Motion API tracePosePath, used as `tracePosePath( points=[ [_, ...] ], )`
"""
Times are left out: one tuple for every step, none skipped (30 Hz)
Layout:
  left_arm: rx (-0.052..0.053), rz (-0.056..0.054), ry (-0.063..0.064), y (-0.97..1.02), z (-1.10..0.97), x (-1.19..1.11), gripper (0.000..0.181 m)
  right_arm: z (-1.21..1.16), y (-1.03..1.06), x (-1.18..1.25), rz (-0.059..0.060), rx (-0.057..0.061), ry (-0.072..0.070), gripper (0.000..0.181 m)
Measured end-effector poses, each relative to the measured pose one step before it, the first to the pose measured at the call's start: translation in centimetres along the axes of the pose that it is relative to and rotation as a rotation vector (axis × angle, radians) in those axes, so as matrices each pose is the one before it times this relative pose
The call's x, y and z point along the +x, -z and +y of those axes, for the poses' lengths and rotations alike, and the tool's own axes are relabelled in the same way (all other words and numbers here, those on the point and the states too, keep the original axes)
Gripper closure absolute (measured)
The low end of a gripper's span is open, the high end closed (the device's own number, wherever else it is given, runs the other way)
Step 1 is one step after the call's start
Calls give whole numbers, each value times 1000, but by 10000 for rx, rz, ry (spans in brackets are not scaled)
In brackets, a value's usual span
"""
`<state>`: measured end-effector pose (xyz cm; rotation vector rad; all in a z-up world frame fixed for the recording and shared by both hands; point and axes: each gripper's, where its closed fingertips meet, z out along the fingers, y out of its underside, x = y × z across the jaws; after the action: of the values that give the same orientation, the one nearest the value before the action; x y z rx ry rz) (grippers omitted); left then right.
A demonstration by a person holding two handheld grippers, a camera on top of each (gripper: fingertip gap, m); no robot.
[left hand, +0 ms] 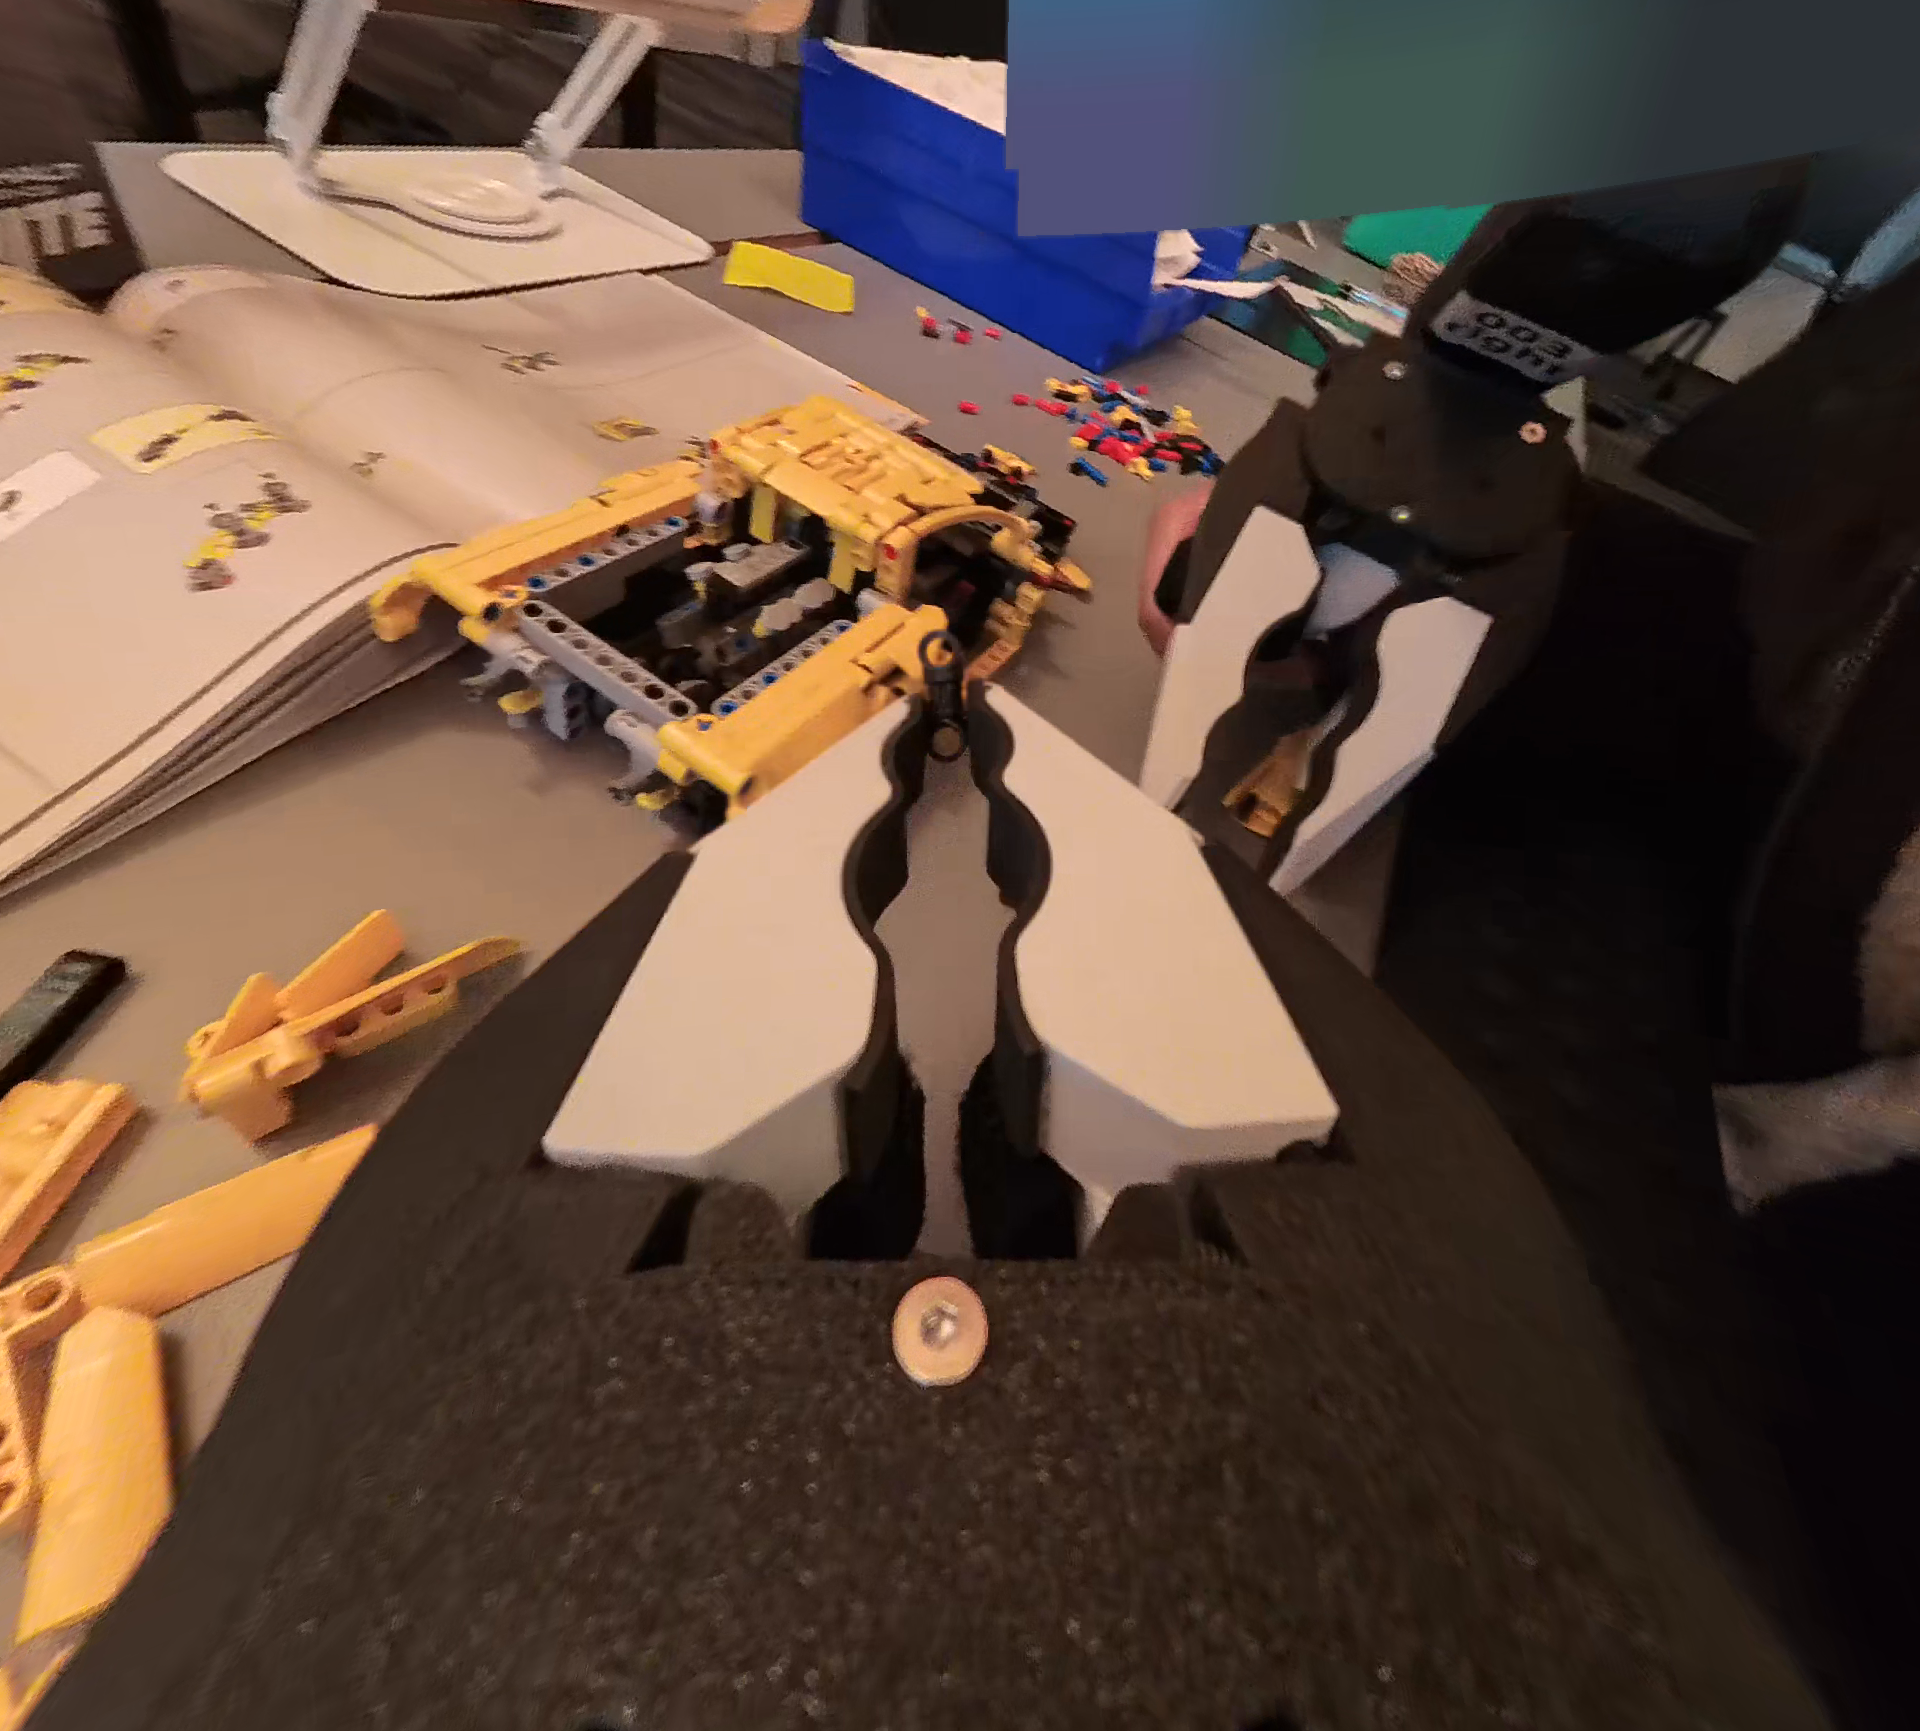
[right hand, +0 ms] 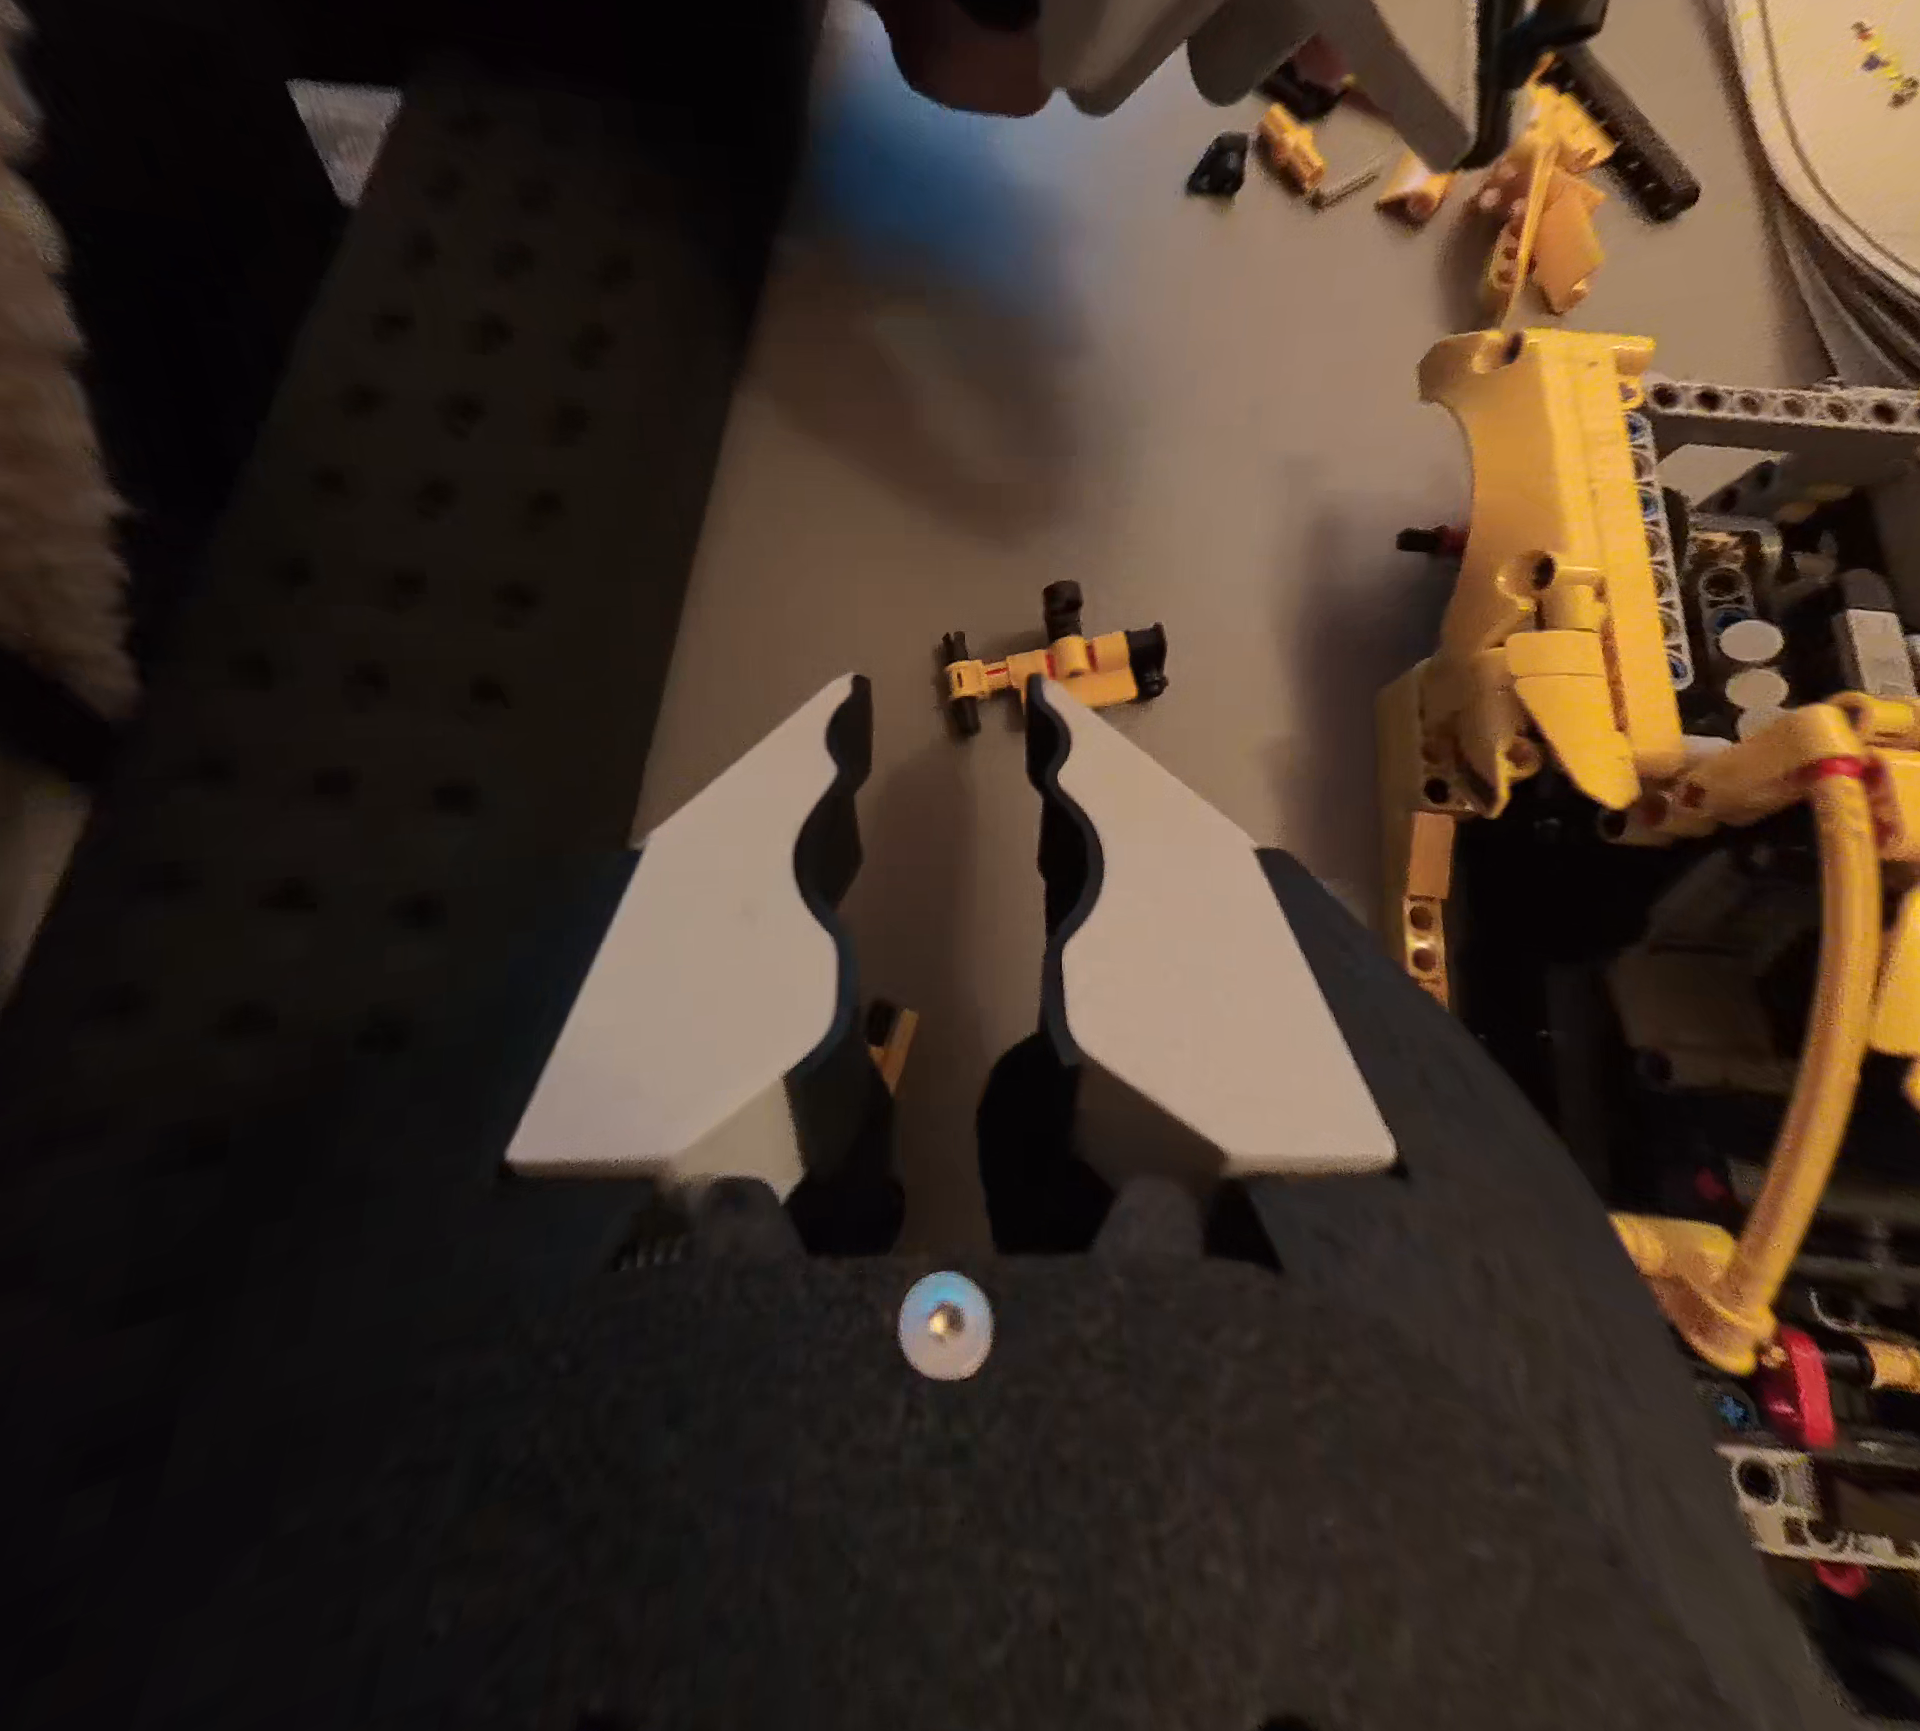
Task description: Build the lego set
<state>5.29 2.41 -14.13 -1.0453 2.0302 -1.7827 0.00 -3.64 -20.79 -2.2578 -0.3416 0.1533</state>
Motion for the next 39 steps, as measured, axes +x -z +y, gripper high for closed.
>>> tracePosePath(
  points=[
    [-47,131,-153,-91,88,408,175,145,-210,-99,-34,-130,126,154],
    [-27,98,-164,-62,70,363,175,-3,-181,-184,-87,-49,100,155],
    [-24,99,-131,-62,56,330,175,-4,-154,-11,22,-54,103,157],
    [-8,73,-96,-39,23,251,175,44,-161,50,92,-102,178,159],
    [23,17,-71,-3,-33,136,175,56,-161,-40,60,-97,216,160],
    [40,-3,-18,35,-62,30,175,172,-122,125,164,-147,190,162],
    [40,27,60,56,-43,10,175,295,-86,176,173,-197,140,163],
    [45,66,107,63,-61,43,175,133,18,32,38,-72,24,165],
    [71,58,77,77,-125,51,174,37,16,107,35,19,-94,165],
    [95,28,14,82,-166,45,175,82,-50,127,0,-23,-115,165],
    [82,43,1,76,-135,87,174,77,-101,26,-83,-53,-100,165],
    [47,73,26,30,-86,121,174,-49,-117,-111,-173,-10,-97,166],
    [27,53,22,15,-54,84,175,-23,-145,-47,-134,-32,-115,167],
    [22,22,-2,16,-44,38,175,-11,-150,10,-111,-41,-144,168],
    [8,29,9,2,-12,41,175,34,-146,-17,-143,-73,-154,168],
    [-3,45,30,-8,4,52,174,75,-162,-10,-149,-90,-198,169],
    [-5,30,25,-7,7,28,175,60,-182,29,-105,-72,-171,169],
    [1,5,8,-8,6,2,175,59,-153,120,14,-89,-71,171],
    [3,-4,-2,-2,-4,-7,175,4,-40,93,69,-30,22,174],
    [-4,-9,-4,-12,12,-20,175,22,-17,157,151,-39,77,177],
    [-6,-16,-11,1,11,-17,175,-16,-3,11,54,-27,18,177],
    [-1,-12,-17,-8,-4,-7,175,-3,-9,3,25,-38,-30,177],
    [-11,-1,-2,-10,26,7,175,-12,-7,0,27,-18,-12,177],
    [-25,-3,1,-27,45,-14,175,3,-1,-1,33,-6,19,177],
    [-27,-28,-16,-22,55,-40,175,4,4,-4,8,-25,-19,177],
    [-18,-27,-14,-19,32,-40,175,-31,-3,-29,-58,-9,-90,177],
    [-2,-3,2,1,2,-4,175,-174,53,-155,-167,98,-132,177],
    [17,0,3,6,-33,-7,175,-391,187,-39,-87,240,-146,177],
    [36,-1,5,30,-63,-6,175,-510,331,79,-14,344,-142,178],
    [52,10,24,40,-92,-17,175,-532,433,91,-44,358,-168,177],
    [61,14,43,43,-99,-19,175,-521,504,213,-4,364,-199,177],
    [62,13,54,61,-106,-39,175,-577,578,177,-38,428,-233,177],
    [67,23,57,67,-125,-25,175,-605,594,179,-60,451,-272,178],
    [77,36,53,62,-123,8,175,-575,584,199,-60,451,-300,178],
    [75,49,58,59,-135,27,175,-541,528,225,-51,438,-319,178],
    [67,68,70,45,-120,49,174,-537,467,245,-36,426,-320,178],
    [65,66,62,49,-112,62,174,-586,444,133,-73,441,-292,178],
    [50,52,42,27,-89,53,175,-572,377,-28,-159,420,-262,178],
    [19,62,37,13,-24,80,175,-538,316,-138,-216,365,-255,178]
  ],
)
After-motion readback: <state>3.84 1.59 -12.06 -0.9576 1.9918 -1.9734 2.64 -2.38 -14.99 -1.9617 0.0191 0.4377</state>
